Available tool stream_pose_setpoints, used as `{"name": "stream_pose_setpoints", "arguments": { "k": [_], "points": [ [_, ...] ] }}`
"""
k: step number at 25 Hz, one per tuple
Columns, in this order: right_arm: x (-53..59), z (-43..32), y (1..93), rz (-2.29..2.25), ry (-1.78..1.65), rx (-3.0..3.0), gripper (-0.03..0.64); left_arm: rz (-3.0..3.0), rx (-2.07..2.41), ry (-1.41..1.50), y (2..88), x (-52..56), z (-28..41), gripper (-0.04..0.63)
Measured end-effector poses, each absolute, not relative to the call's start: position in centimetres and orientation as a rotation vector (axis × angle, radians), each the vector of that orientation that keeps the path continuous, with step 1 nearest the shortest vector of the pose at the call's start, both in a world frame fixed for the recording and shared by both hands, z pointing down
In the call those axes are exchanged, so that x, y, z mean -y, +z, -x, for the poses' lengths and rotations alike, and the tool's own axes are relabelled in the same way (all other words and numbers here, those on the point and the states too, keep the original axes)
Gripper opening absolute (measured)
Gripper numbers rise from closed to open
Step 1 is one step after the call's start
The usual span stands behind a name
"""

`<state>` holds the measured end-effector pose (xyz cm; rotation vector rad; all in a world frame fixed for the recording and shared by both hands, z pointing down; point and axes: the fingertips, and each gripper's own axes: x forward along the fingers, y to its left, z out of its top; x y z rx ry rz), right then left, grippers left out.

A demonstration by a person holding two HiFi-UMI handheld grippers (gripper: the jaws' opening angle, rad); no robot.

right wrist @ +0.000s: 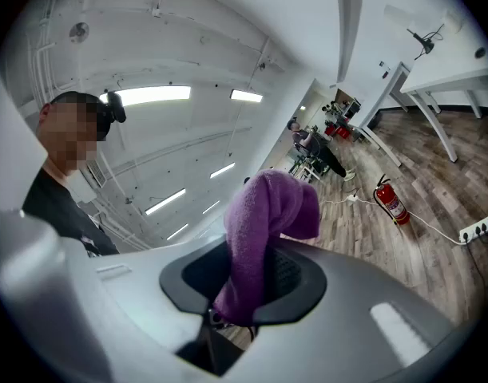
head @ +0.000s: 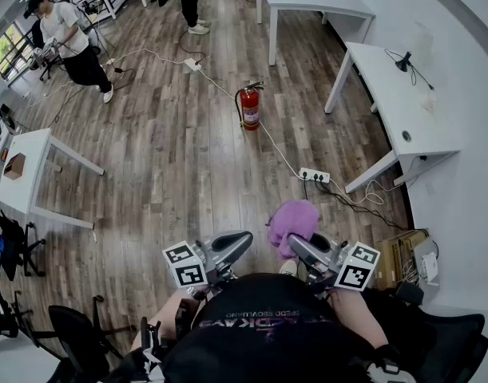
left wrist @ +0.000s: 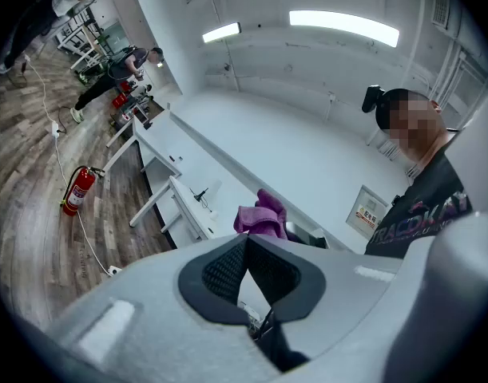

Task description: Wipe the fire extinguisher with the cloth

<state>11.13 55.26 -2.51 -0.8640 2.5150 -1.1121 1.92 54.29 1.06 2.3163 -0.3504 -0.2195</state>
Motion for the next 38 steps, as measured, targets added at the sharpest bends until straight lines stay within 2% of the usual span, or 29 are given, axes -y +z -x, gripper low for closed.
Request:
{"name": "stream_pose_setpoints", "arguments": {
  "k": [21,38],
  "points": [
    [-54.8,-10.2,-2.3,0.86,-1.13,-2.471,0.095,-2.306,0.355,-0.228,1.4,-54.2,-0.3,-0.003],
    [-52.1,-1.6,-1.1,0.917,-1.184,-2.429,0.094,-2.254,0.344,-0.211,3.5,-52.5,9.2,-0.003]
  ]
}}
